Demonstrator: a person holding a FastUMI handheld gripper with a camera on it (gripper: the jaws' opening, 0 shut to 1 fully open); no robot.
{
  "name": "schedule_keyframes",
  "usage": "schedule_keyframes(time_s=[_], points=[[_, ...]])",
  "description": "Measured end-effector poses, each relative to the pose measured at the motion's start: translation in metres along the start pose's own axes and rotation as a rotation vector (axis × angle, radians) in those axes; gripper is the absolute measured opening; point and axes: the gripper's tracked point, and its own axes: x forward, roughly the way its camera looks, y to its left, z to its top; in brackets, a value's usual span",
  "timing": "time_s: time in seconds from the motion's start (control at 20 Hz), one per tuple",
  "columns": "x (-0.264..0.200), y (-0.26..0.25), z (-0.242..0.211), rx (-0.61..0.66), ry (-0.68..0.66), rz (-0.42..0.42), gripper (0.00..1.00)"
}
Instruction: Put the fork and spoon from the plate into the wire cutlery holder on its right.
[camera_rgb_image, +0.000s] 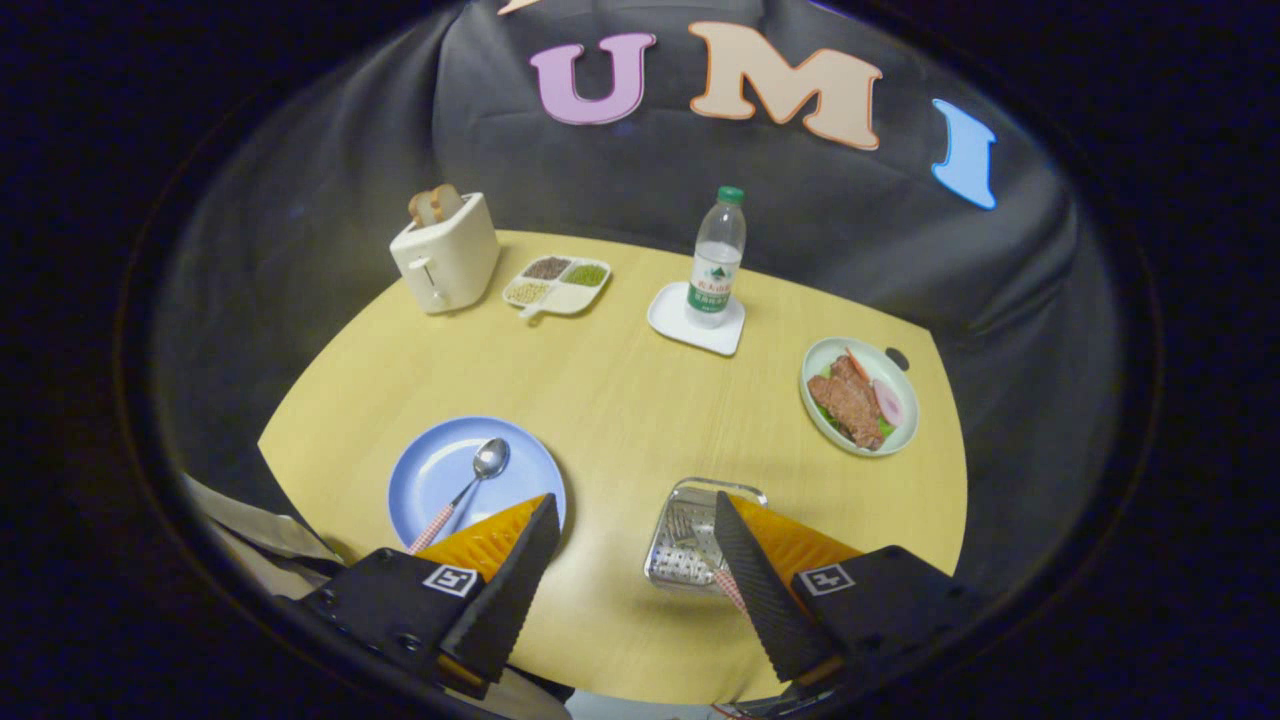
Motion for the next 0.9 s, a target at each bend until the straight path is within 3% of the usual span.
schedule_keyframes(time_s=[0.7, 0.9], points=[[0.013, 0.088, -0.015, 0.165, -0.252, -0.154, 1.0], [0.036, 0.116, -0.043, 0.223, -0.202, -0.152, 1.0]])
